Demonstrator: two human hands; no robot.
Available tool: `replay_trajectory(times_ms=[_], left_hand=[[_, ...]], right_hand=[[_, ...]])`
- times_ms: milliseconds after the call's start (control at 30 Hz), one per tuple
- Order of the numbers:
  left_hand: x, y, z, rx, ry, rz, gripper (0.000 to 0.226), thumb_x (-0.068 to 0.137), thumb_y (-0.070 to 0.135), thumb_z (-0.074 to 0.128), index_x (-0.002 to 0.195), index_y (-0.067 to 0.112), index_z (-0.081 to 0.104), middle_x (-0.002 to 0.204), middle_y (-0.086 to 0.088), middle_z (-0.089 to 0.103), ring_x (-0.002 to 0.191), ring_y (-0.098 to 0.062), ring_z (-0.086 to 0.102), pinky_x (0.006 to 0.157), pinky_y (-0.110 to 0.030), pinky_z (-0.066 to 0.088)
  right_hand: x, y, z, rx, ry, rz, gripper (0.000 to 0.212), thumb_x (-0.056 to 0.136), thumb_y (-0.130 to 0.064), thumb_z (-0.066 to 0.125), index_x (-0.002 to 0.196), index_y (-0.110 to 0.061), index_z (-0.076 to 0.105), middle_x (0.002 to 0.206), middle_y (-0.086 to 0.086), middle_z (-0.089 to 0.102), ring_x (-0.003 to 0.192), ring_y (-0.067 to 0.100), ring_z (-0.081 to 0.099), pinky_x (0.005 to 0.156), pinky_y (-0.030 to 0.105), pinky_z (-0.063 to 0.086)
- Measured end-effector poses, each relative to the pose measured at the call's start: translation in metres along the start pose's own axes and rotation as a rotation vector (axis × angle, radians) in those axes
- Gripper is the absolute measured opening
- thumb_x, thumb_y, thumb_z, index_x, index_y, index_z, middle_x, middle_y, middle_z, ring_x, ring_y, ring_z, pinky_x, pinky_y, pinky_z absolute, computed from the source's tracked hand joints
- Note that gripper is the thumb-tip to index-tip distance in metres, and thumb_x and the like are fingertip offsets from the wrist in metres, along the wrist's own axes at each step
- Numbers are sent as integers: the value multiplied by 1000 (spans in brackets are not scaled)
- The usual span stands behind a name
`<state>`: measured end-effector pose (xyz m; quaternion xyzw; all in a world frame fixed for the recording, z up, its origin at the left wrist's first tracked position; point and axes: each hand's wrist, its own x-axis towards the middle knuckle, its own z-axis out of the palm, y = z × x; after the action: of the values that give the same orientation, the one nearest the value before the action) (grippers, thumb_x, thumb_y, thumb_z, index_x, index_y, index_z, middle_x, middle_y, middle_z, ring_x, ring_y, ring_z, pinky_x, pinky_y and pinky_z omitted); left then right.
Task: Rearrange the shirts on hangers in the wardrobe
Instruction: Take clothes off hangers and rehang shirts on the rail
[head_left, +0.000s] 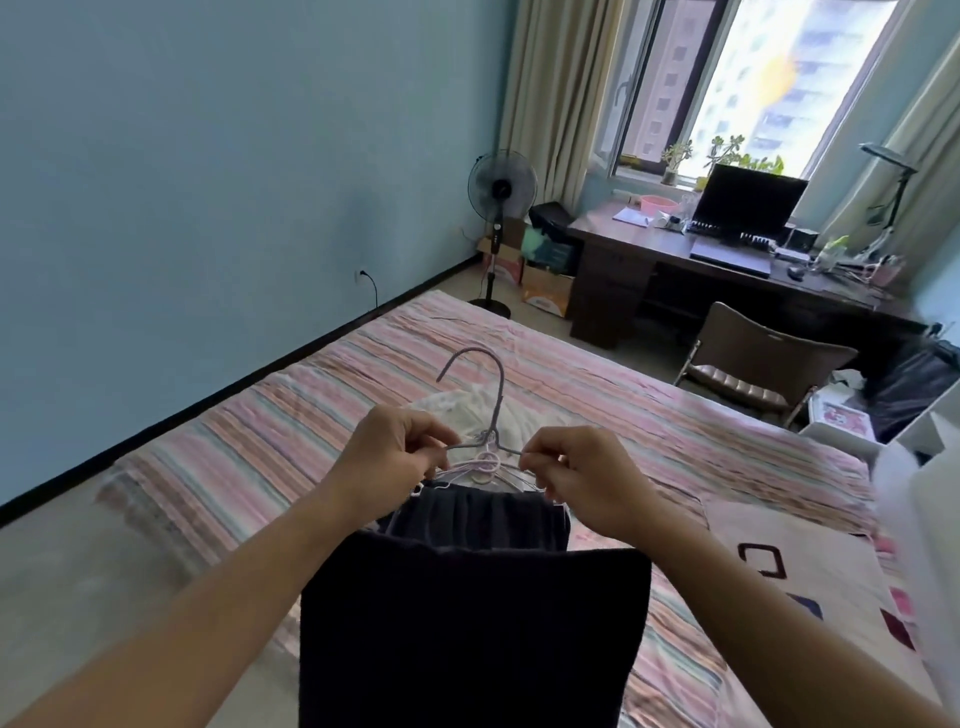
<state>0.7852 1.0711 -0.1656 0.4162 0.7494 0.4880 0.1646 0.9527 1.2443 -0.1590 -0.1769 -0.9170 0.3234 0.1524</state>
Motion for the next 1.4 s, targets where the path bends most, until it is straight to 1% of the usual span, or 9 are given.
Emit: replay_trajectory(times_ms=[200, 333, 567, 667, 733, 833, 967, 1067, 1400], left_hand=[[83, -74, 61, 100, -68, -112, 26, 83, -1, 72, 83, 25, 74, 70, 5, 72, 66, -10, 68, 72, -29, 58], [131, -124, 96, 242, -113, -124, 17, 88, 5, 69, 98, 15, 77, 87, 4, 73, 79, -7, 66, 79, -18, 48], [217, -211, 146, 319, -158, -234, 20, 90, 6, 65, 103, 17, 76, 99, -3, 74, 92, -17, 67, 85, -29, 52], [241, -248, 167, 397, -189, -244, 27, 91, 15, 63, 116, 23, 67, 108, 1, 68, 100, -18, 63, 88, -34, 51], [251, -276, 182, 523, -231, -215, 47, 91, 27, 64, 136, 24, 50, 129, -1, 59, 118, -22, 54, 98, -35, 45], [257, -318, 206, 738, -346, -236, 92, 90, 53, 59, 157, 22, 4, 162, -6, 16, 149, -27, 15, 120, -44, 18], [250, -362, 238, 842, -356, -373, 101, 91, 70, 39, 140, 32, -41, 161, -11, -25, 148, -35, -21, 119, -59, -1], [248, -393, 260, 847, -366, -489, 103, 87, 76, 35, 136, 37, -46, 153, -13, -39, 143, -42, -29, 113, -68, 1], [270, -469, 290, 841, -580, -636, 107, 82, 77, 46, 145, 38, -33, 152, -8, -43, 140, -41, -35, 101, -82, 12]], right_hand=[[60, 95, 34, -9, -89, 169, 20, 94, -14, 62, 74, -15, 66, 62, 0, 65, 59, 13, 63, 62, 27, 49], [102, 152, 60, -44, -115, 246, 20, 92, -14, 62, 73, -12, 65, 67, 3, 64, 67, 21, 60, 67, 34, 49], [182, 249, 112, -71, -179, 322, 18, 91, -3, 54, 79, -10, 65, 71, -2, 58, 70, 19, 55, 61, 27, 41], [212, 289, 131, -156, -235, 335, 22, 82, 6, 53, 93, -8, 67, 88, 6, 65, 82, 25, 61, 68, 30, 48], [231, 313, 143, -204, -263, 352, 26, 80, 7, 53, 97, -8, 66, 95, 9, 65, 87, 29, 62, 74, 38, 53], [257, 352, 166, -236, -283, 383, 30, 78, 7, 52, 98, -11, 64, 96, 10, 65, 88, 30, 62, 77, 41, 54], [279, 396, 197, -388, -319, 335, 33, 80, 7, 48, 107, -9, 59, 97, 11, 63, 90, 34, 63, 74, 43, 54], [292, 424, 224, -608, -388, 225, 42, 86, 7, 48, 124, -8, 56, 106, 10, 68, 93, 36, 68, 73, 39, 52], [311, 480, 289, -688, -447, 244, 25, 93, 0, 48, 111, -10, 63, 106, 10, 70, 99, 32, 68, 75, 37, 52]])
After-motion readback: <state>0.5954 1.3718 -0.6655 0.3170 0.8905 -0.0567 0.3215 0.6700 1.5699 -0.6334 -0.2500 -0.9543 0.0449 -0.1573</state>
